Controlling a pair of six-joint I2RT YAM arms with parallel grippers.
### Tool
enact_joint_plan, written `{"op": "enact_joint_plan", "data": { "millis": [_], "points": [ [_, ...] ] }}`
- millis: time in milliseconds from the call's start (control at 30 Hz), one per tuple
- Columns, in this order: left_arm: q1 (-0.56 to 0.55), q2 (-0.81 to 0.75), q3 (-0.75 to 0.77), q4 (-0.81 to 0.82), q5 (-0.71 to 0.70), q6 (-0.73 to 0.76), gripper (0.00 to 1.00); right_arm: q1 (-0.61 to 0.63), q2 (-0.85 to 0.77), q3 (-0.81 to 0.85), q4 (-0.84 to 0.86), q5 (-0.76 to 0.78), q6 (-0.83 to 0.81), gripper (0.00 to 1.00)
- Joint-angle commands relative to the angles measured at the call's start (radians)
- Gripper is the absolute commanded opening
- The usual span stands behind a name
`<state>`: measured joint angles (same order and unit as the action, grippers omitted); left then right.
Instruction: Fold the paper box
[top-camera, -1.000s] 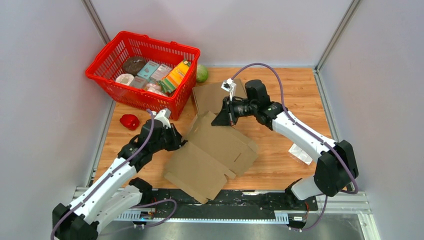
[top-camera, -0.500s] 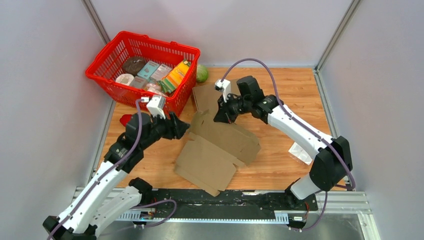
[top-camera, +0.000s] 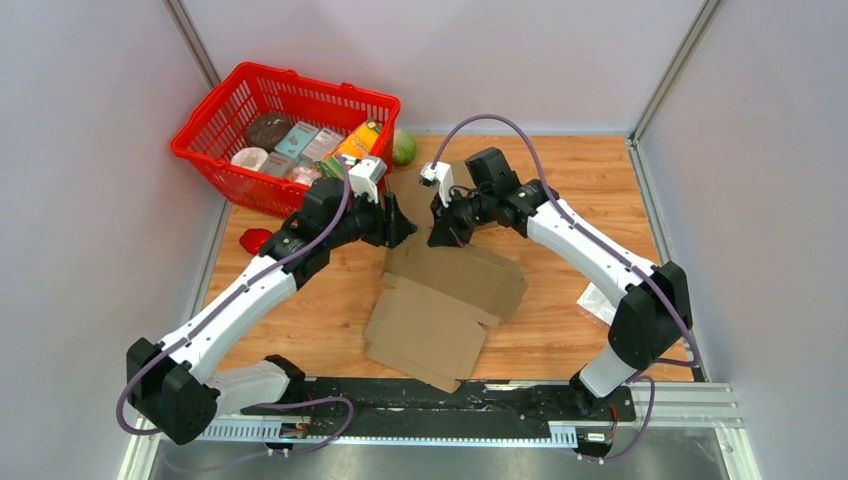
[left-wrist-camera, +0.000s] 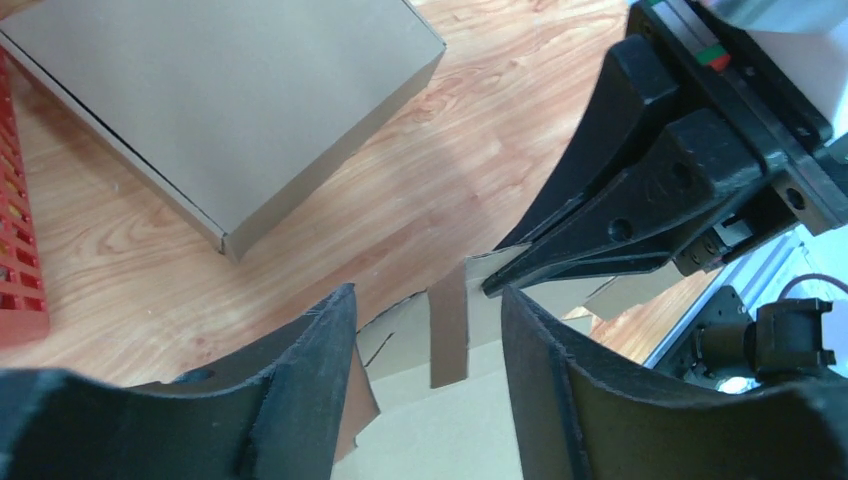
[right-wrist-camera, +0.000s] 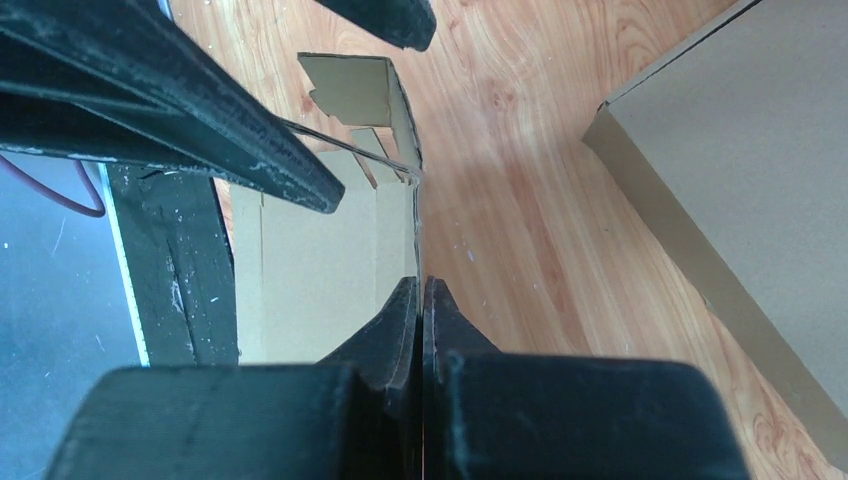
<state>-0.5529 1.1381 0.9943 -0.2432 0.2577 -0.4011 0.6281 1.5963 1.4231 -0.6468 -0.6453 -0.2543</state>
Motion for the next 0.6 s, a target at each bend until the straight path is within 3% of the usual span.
{"op": "enact_joint_plan", "data": {
  "millis": [0, 200, 333, 367, 467, 533, 567],
  "points": [
    [-0.03, -0.006, 0.04, 0.056, 0.008, 0.076, 0.59, 0.005, 0.007, 0.048, -0.011, -0.024, -0.034, 0.0],
    [-0.07, 0.029, 0.072, -0.025, -0.084, 0.126, 0.44, 0.005, 0.004, 0.045, -0.005, -0.028, -0.03, 0.0],
    [-0.099, 0.034, 0.07, -0.047, -0.144, 0.162, 0.44, 0.005, 0.007, 0.056, -0.011, -0.021, -0.03, 0.0],
    [-0.104, 0.035, 0.07, -0.054, -0.156, 0.165, 0.37, 0.005, 0.008, 0.059, -0.011, -0.022, -0.03, 0.0],
    [-0.111, 0.041, 0.069, -0.057, -0.184, 0.183, 0.31, 0.005, 0.013, 0.068, -0.016, -0.02, -0.031, 0.0],
    [-0.114, 0.048, 0.069, -0.059, -0.202, 0.189, 0.21, 0.005, 0.013, 0.071, -0.016, -0.013, -0.031, 0.0],
    [-0.117, 0.049, 0.067, -0.056, -0.216, 0.192, 0.07, 0.005, 0.016, 0.077, -0.016, -0.001, -0.023, 0.0]
  ]
}}
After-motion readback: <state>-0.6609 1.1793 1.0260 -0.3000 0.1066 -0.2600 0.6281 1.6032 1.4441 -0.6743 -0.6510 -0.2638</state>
